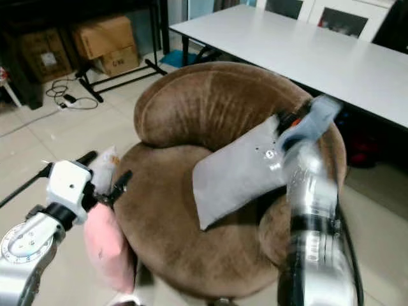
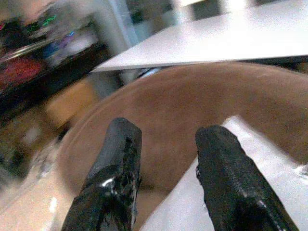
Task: Move the pillow to the sofa from floor
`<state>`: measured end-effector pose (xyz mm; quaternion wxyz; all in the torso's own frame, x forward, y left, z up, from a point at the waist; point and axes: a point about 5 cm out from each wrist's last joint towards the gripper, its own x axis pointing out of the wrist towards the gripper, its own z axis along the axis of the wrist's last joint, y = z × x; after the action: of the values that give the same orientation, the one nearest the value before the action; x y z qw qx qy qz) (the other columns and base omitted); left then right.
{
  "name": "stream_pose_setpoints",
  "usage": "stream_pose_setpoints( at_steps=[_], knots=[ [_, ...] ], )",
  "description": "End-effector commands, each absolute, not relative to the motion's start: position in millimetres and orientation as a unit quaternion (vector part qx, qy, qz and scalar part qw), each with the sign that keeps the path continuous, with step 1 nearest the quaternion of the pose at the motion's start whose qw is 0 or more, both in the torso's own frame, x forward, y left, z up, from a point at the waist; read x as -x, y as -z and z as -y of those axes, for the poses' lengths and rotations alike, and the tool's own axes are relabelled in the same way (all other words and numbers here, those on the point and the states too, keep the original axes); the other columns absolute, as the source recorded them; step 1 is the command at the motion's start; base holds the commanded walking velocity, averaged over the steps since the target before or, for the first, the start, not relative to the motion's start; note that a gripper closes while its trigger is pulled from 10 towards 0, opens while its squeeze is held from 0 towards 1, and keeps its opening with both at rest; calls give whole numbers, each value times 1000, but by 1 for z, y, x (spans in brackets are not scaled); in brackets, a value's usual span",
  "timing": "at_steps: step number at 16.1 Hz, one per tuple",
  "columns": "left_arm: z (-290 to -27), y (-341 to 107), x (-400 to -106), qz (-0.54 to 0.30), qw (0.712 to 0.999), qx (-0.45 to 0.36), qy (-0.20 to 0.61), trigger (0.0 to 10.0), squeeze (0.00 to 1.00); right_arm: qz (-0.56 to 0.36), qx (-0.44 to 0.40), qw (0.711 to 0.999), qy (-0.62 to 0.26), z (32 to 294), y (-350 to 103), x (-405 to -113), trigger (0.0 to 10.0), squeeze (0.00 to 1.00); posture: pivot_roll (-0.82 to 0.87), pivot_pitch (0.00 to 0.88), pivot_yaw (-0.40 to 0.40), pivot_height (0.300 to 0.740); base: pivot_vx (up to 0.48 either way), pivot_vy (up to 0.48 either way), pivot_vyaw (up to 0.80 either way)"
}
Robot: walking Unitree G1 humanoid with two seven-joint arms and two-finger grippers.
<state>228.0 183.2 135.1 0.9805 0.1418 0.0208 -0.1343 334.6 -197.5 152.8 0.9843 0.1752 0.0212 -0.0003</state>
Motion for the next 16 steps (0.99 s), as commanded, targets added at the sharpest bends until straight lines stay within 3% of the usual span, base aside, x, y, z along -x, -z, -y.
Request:
stream_pose_setpoints(
  at_steps=[1,3,6,16],
  knots=[
    [-186,-139,-226,-15,983,-145,111,10000,0,-6,-154,987,-46,183,-170,-327,10000,0,-5,0,-43,740,0,0,0],
    [-191,-138,-220,-17,986,-147,78,10000,0,11,-141,986,-88,164,-171,-303,10000,0,-2,0,-53,740,0,0,0],
    [-197,-141,-214,-12,988,-147,49,10000,0,-36,-96,989,-106,148,-152,-277,10000,0,5,0,-67,740,0,350,0],
    [-195,-144,-218,-9,987,-152,45,10000,0,-56,-42,994,-88,145,-150,-271,10000,0,4,0,-65,740,0,425,0]
  ],
)
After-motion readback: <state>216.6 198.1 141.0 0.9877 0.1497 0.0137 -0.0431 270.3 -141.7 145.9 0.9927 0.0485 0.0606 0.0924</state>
